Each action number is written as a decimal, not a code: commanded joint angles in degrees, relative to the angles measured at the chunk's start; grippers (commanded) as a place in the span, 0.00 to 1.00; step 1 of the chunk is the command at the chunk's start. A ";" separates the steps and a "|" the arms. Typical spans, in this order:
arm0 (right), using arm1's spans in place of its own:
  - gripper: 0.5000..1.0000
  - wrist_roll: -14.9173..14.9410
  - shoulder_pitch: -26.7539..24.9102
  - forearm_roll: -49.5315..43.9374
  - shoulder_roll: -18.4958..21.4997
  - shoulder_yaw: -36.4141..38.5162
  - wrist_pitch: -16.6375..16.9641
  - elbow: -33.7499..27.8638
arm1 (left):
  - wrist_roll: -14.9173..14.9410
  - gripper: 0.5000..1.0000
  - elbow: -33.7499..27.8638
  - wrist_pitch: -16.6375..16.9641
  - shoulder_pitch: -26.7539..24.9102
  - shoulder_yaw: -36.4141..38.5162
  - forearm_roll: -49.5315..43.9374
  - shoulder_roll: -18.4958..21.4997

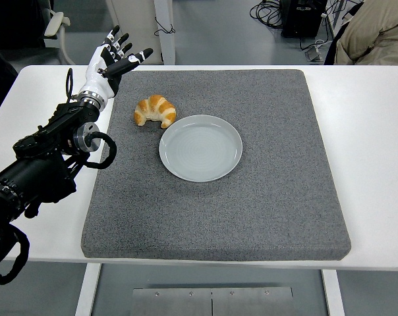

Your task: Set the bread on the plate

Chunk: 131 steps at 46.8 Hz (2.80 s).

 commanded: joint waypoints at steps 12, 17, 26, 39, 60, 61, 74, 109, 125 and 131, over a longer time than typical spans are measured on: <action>1.00 0.00 0.00 0.00 0.00 0.08 -0.02 0.00 | 1.24 0.94 -2.31 -0.08 -0.67 0.14 9.43 4.70; 1.00 0.00 0.00 0.00 0.00 0.08 -0.02 0.00 | 3.96 0.94 -2.57 -0.08 -2.07 2.77 13.29 6.55; 1.00 0.00 0.00 0.00 0.00 -0.01 -0.02 0.00 | 5.46 0.94 -2.57 -0.17 -4.97 12.44 16.73 9.19; 1.00 0.00 0.00 0.00 0.00 0.08 -0.02 0.00 | 5.11 0.94 -2.57 -1.92 -8.23 22.29 19.01 11.04; 1.00 0.00 0.00 0.00 0.00 -0.01 -0.02 0.00 | 4.85 0.94 -2.57 -2.63 -10.60 28.09 36.41 8.93; 1.00 0.00 0.00 0.00 0.00 -0.01 -0.02 0.00 | 4.93 0.94 -2.57 -2.63 -10.86 28.36 37.03 8.93; 1.00 0.00 0.00 0.00 0.00 -0.01 -0.02 0.00 | 4.93 0.94 -2.57 -2.63 -12.80 33.89 41.07 8.93; 1.00 0.00 0.00 0.00 0.00 0.08 -0.02 0.00 | 5.29 0.94 0.85 -2.01 -14.21 42.07 42.92 4.27; 1.00 0.00 0.00 0.00 0.00 0.08 -0.02 0.00 | 5.20 0.94 2.44 -0.52 -13.68 43.91 43.01 3.13; 1.00 0.00 0.00 0.00 0.00 0.08 -0.02 0.00 | 5.20 0.94 2.53 0.53 -13.42 44.88 43.01 2.86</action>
